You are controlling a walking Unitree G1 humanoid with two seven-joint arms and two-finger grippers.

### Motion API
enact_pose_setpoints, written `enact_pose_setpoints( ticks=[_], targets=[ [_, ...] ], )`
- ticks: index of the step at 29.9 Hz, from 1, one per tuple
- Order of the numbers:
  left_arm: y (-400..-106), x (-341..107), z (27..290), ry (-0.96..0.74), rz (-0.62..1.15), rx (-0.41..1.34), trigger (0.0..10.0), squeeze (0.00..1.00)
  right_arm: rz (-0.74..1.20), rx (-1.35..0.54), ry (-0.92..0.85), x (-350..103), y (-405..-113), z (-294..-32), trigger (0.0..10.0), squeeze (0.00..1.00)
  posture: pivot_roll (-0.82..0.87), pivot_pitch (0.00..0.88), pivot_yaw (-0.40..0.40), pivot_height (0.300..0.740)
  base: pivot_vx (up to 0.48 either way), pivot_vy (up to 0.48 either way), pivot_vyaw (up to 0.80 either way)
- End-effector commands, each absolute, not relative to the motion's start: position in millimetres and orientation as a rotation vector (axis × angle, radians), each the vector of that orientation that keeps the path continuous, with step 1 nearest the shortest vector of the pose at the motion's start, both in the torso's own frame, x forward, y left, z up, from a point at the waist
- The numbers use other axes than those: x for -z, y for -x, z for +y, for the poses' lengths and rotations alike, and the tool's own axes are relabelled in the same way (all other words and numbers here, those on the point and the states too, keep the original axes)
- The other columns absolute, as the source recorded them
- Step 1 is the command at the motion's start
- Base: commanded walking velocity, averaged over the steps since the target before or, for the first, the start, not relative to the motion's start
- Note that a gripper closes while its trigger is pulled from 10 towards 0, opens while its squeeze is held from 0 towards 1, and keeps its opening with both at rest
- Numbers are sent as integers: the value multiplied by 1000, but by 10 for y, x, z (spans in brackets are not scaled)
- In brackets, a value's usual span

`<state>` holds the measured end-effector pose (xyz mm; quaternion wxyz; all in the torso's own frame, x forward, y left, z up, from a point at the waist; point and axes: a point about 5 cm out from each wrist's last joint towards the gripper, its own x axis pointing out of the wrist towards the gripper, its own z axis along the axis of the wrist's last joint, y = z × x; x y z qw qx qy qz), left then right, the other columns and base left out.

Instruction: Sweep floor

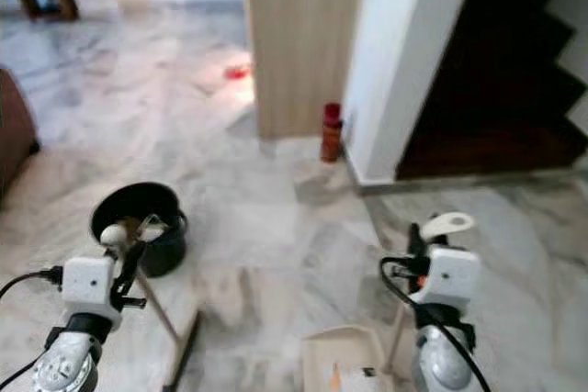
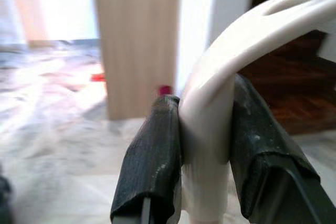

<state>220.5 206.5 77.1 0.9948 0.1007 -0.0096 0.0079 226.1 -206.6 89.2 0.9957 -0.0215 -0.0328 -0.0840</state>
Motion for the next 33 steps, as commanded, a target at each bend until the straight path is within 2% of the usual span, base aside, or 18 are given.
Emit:
enact_pose_setpoints(
  ticks=[1, 33],
  targets=[
    [-2235, -845, 2044, -207, -53, -15, 10000, 0, -110, 186, 29, -980, -2246, -2110, 10000, 0, -29, 0, 10, 740, 0, 401, 0],
    [-2272, -859, 2047, -209, -53, -13, 10000, 0, -128, 179, 17, -1075, -2213, -2087, 10000, 0, -29, 0, 15, 740, 0, 403, 0]
  ],
)
